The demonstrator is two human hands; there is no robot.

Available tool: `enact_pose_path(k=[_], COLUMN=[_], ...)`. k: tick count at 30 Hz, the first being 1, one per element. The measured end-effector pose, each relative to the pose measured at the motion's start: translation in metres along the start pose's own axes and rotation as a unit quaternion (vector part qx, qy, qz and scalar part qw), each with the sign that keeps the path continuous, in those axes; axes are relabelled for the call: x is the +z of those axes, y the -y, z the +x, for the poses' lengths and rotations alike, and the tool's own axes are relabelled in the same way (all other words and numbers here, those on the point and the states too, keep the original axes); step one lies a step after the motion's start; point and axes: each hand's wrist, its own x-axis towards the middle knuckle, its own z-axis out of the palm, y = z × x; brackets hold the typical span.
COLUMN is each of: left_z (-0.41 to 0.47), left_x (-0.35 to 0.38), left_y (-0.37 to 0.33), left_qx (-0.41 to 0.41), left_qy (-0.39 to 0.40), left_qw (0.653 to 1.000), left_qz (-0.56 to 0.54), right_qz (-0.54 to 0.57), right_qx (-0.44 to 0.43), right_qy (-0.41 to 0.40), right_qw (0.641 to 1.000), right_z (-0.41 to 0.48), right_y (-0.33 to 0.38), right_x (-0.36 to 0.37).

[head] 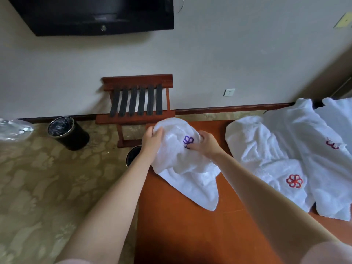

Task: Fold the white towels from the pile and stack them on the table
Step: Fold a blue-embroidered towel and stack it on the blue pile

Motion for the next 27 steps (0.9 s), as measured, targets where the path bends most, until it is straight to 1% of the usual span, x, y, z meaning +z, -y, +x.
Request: enact_pose_path(k=[4, 8, 11, 13, 16, 19, 21, 23, 27], left_z=[0.038, 0.072, 0.096, 0.109, 0.121, 0.124, 0.124, 0.121, 0.116], left_x=[-0.006, -0.017, -0.024, -0.028, -0.032, -0.039, -0.043, -0.043, -0.044], left_y=[-0.078, -0.155, -0.192, -0.202, -0.198, -0.183, -0.172, -0.160, -0.142], left_qx=[0.107, 0.216, 0.271, 0.293, 0.303, 0.280, 0.267, 0.274, 0.270], left_qy=[-0.016, -0.043, -0.058, -0.079, -0.130, -0.158, -0.151, -0.131, -0.119], left_qw=[0.994, 0.974, 0.956, 0.942, 0.929, 0.935, 0.938, 0.937, 0.940], left_qz=[0.020, 0.051, 0.099, 0.144, 0.166, 0.147, 0.159, 0.171, 0.169], right_qz=[-0.005, -0.009, -0.042, -0.077, -0.149, -0.226, -0.288, -0.339, -0.368], right_qx=[-0.059, -0.146, -0.203, -0.218, -0.240, -0.266, -0.262, -0.244, -0.212], right_qy=[-0.072, -0.149, -0.215, -0.240, -0.229, -0.205, -0.174, -0.145, -0.144], right_qw=[0.996, 0.978, 0.954, 0.943, 0.931, 0.914, 0.904, 0.897, 0.894], right_z=[0.049, 0.096, 0.124, 0.134, 0.141, 0.139, 0.137, 0.133, 0.124], right_y=[0.055, 0.122, 0.155, 0.164, 0.161, 0.151, 0.140, 0.127, 0.103], right_x=[-0.022, -0.052, -0.069, -0.074, -0.078, -0.080, -0.078, -0.075, -0.078])
